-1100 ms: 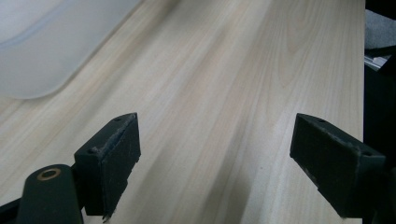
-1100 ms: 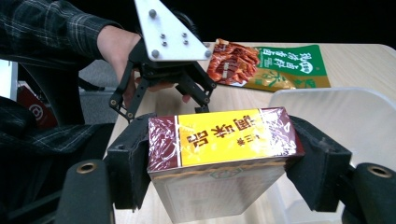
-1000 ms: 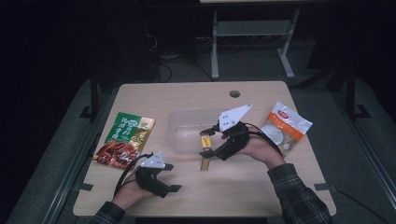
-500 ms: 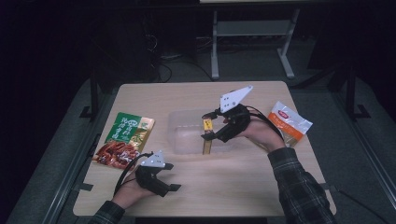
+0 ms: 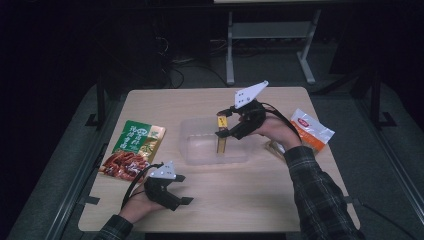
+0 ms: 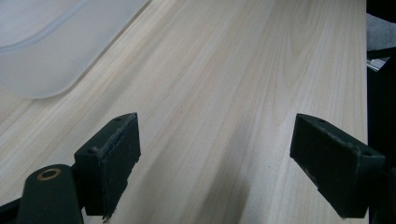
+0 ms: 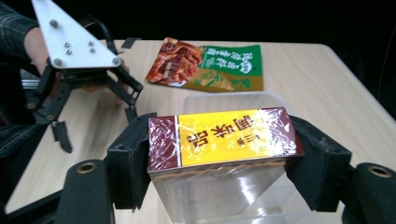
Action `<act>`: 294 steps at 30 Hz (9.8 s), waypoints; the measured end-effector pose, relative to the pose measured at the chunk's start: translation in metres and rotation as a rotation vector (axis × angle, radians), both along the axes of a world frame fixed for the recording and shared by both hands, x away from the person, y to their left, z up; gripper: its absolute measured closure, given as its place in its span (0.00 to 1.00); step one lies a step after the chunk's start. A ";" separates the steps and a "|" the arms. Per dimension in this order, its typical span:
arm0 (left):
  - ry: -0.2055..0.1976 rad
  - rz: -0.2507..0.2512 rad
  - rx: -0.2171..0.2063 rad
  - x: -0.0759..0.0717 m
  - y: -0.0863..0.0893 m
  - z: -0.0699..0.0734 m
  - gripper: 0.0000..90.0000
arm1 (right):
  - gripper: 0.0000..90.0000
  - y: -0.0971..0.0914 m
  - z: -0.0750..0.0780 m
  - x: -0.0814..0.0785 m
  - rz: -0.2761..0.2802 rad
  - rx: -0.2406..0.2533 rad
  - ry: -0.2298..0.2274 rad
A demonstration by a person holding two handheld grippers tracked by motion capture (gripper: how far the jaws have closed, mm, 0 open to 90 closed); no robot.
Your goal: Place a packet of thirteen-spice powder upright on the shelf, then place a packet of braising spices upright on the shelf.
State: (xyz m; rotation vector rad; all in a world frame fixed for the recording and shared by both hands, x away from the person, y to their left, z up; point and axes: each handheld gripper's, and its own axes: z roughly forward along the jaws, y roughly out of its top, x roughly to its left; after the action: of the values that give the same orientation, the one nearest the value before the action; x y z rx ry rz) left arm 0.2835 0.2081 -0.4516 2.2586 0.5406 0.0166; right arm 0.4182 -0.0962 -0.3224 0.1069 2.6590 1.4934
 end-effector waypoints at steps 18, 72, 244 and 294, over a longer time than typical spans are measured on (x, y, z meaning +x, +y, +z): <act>0.007 -0.019 0.008 0.001 -0.001 -0.002 0.17 | 0.33 0.007 -0.010 0.023 -0.028 -0.033 0.011; 0.022 -0.040 0.000 0.000 -0.005 -0.002 0.16 | 0.20 0.004 -0.038 0.024 -0.185 -0.059 0.096; 0.038 0.224 0.118 0.030 0.044 -0.006 1.00 | 0.16 -0.080 -0.123 -0.169 -0.533 -0.115 0.175; -0.019 0.584 0.228 0.049 0.147 -0.001 1.00 | 0.16 -0.078 -0.125 -0.168 -0.525 -0.131 0.176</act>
State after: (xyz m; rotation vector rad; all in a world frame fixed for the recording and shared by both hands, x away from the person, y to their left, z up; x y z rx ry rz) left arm 0.3322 0.3549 -0.4530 2.2318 1.2207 0.4104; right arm 0.2505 -0.1740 -0.4470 0.8837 2.5533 1.1800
